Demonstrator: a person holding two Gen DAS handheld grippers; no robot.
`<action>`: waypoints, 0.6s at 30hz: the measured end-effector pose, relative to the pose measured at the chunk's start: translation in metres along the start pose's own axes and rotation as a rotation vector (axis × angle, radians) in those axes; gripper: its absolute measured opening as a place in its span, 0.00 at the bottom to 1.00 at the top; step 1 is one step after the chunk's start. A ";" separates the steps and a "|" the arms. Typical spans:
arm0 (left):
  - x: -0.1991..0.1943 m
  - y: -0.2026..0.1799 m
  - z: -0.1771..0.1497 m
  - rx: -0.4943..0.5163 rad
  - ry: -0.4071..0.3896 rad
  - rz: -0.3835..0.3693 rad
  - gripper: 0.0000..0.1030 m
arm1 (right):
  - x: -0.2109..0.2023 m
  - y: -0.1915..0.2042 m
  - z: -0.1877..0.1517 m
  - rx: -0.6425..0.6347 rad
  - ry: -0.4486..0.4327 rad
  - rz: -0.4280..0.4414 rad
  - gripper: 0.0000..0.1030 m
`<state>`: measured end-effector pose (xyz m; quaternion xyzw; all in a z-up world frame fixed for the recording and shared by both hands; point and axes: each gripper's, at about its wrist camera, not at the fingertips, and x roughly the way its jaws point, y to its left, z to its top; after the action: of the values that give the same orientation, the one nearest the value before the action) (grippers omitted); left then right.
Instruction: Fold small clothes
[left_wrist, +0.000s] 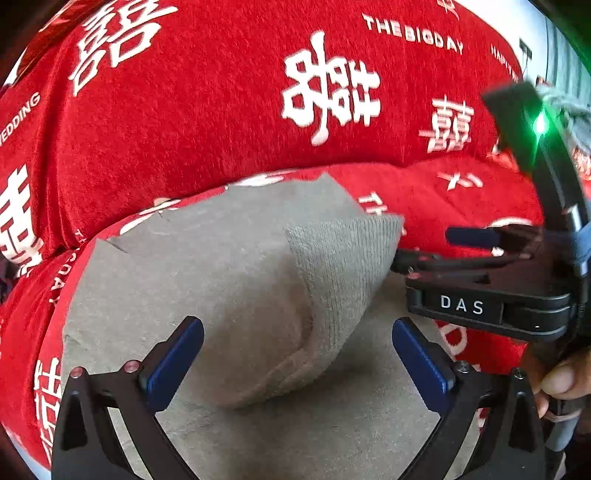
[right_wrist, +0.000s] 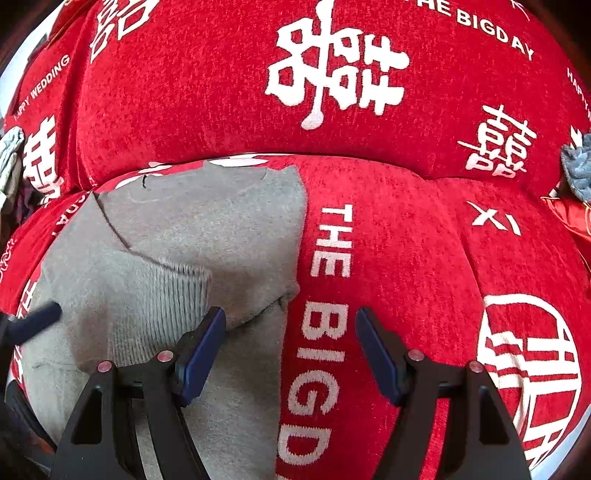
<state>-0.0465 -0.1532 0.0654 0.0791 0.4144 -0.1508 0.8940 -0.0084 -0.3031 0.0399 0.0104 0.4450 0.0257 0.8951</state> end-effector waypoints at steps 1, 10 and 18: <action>0.001 0.002 0.000 -0.004 0.016 -0.029 0.99 | -0.001 -0.002 -0.001 0.011 0.000 0.007 0.74; -0.009 0.048 -0.012 -0.088 -0.003 -0.135 0.99 | -0.010 -0.034 -0.004 0.260 -0.012 0.274 0.74; 0.017 0.077 -0.003 -0.188 0.072 -0.077 0.99 | -0.012 -0.021 0.004 0.205 0.000 0.217 0.74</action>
<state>-0.0124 -0.0831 0.0514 -0.0157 0.4615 -0.1424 0.8755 -0.0114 -0.3242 0.0513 0.1500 0.4414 0.0766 0.8814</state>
